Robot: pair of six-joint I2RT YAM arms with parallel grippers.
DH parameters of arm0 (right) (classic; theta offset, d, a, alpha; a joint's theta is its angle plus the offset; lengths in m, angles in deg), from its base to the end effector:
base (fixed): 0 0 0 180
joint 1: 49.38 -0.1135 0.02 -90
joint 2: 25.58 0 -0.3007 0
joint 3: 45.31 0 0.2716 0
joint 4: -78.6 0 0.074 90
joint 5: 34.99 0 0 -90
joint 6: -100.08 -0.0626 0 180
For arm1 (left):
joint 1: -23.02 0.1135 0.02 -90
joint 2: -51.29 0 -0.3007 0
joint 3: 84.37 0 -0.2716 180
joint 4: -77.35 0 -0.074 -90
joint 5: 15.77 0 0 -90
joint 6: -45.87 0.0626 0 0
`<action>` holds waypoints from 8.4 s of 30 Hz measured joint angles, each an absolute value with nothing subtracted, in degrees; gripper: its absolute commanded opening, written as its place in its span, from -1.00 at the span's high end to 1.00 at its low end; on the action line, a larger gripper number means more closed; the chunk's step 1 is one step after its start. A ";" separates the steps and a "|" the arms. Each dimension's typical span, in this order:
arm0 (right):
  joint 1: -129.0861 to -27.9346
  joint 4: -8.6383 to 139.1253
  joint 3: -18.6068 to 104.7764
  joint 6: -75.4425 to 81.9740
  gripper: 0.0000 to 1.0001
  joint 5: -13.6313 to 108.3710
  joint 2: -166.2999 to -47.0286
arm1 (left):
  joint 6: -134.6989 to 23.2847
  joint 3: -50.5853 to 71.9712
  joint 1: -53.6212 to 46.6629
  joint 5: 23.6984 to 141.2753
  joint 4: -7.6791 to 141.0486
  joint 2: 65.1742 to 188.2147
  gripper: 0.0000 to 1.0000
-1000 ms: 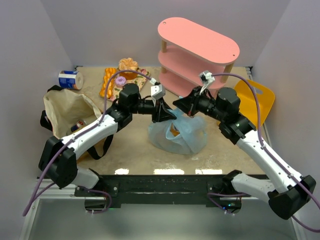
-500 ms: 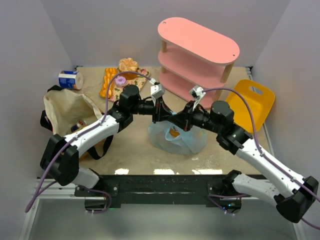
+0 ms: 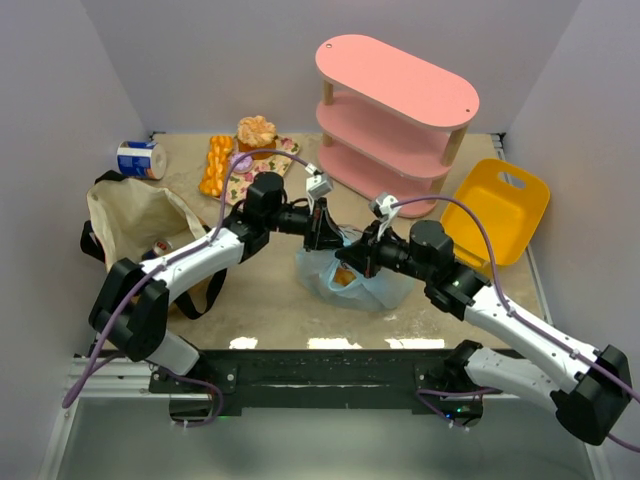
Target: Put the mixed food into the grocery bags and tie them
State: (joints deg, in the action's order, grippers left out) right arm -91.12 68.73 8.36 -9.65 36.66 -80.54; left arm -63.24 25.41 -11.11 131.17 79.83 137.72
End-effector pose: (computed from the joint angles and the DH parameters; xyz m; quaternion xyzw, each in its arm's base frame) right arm 0.1733 0.1810 0.3278 -0.2450 0.7293 0.4263 0.4759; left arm 0.2745 -0.2494 0.3121 0.3822 0.6470 -0.5784 0.3173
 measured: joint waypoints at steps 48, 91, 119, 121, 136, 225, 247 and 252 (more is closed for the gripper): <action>-87.08 50.68 24.40 -8.14 -0.48 41.43 -72.22 | -70.04 32.36 -11.17 138.26 99.04 135.38 1.00; -73.02 50.46 12.86 -35.00 -0.12 28.23 -63.82 | -60.49 36.51 -17.49 108.60 91.48 126.38 1.00; -76.48 45.96 11.50 -32.79 -0.27 33.03 -65.37 | -60.44 36.54 -17.80 106.48 90.54 126.38 1.00; -76.96 46.24 11.48 -32.84 -0.19 33.06 -65.46 | -60.44 36.54 -17.91 106.45 90.47 126.38 1.00; -89.52 53.19 10.59 -33.64 1.00 38.76 -73.61 | -60.47 36.54 -17.99 105.43 89.66 126.38 1.00; -94.75 53.98 10.34 -65.10 -0.90 55.48 -68.00 | -48.75 54.63 -36.40 67.37 113.70 117.61 1.00; -94.77 57.81 4.03 -75.85 -0.97 57.01 -66.99 | -45.10 54.70 -39.68 63.02 116.94 120.61 1.00; -94.88 58.79 4.33 -78.19 -0.97 57.01 -67.54 | -44.71 54.70 -39.72 62.61 117.64 121.24 1.00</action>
State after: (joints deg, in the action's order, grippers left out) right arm -94.88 58.79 4.33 -78.19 57.01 -67.54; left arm -44.71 54.70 -39.72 62.61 117.64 121.24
